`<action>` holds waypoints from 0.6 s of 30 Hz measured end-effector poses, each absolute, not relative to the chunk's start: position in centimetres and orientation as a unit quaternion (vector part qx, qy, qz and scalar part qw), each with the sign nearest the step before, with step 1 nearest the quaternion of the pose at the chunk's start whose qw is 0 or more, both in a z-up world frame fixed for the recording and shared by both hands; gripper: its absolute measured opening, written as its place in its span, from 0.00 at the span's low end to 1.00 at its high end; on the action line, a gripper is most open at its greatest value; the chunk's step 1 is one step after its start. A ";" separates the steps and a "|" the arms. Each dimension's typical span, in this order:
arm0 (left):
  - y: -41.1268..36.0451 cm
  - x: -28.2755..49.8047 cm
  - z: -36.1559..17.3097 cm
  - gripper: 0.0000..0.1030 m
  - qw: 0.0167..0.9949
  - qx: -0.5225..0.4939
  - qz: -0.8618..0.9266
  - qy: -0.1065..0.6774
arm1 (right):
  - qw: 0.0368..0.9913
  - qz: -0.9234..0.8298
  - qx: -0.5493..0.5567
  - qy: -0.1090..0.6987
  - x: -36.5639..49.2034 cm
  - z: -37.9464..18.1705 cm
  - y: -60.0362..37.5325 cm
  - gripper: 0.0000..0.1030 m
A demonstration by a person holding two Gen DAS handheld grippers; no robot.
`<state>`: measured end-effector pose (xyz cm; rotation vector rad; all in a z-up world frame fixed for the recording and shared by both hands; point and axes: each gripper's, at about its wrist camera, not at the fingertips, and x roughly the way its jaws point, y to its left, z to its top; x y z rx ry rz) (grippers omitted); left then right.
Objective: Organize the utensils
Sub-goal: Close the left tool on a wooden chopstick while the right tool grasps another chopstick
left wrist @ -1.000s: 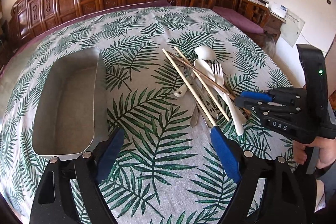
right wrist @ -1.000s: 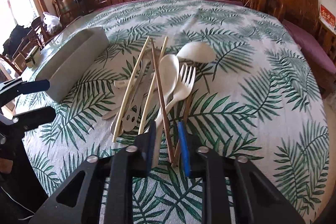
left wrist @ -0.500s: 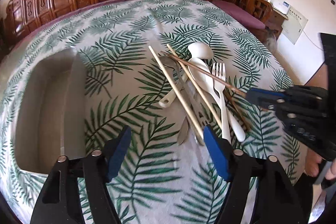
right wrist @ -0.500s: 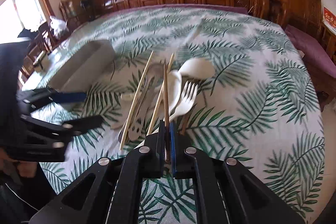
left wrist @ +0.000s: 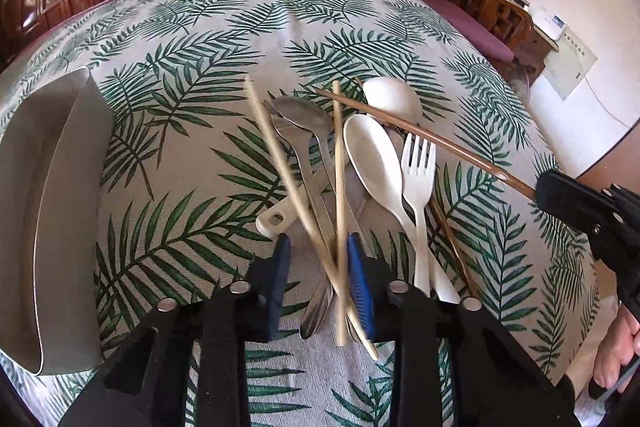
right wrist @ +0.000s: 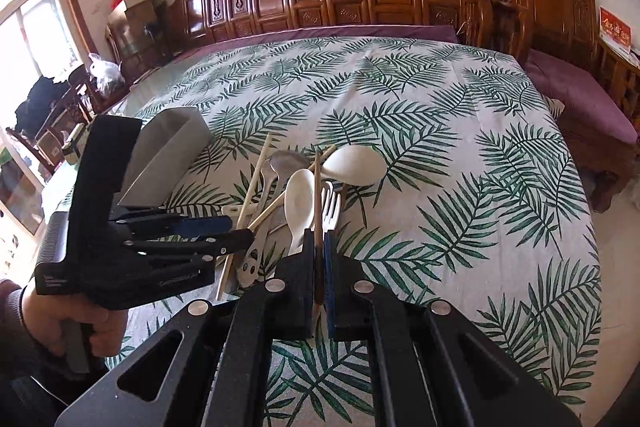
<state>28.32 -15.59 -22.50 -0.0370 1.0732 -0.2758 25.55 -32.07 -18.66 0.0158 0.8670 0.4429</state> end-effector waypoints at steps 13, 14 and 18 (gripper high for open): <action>-14.0 27.3 -22.4 0.08 0.844 -0.032 -0.137 0.518 | 0.885 0.204 -0.008 0.419 24.4 -18.1 -31.4 0.05; -13.9 27.1 -22.3 0.08 0.845 -0.031 -0.138 0.515 | 0.885 0.203 -0.009 0.420 24.2 -18.0 -31.4 0.05; -13.4 26.2 -21.6 0.08 0.853 -0.029 -0.141 0.502 | 0.886 0.199 -0.014 0.419 23.5 -17.8 -31.3 0.05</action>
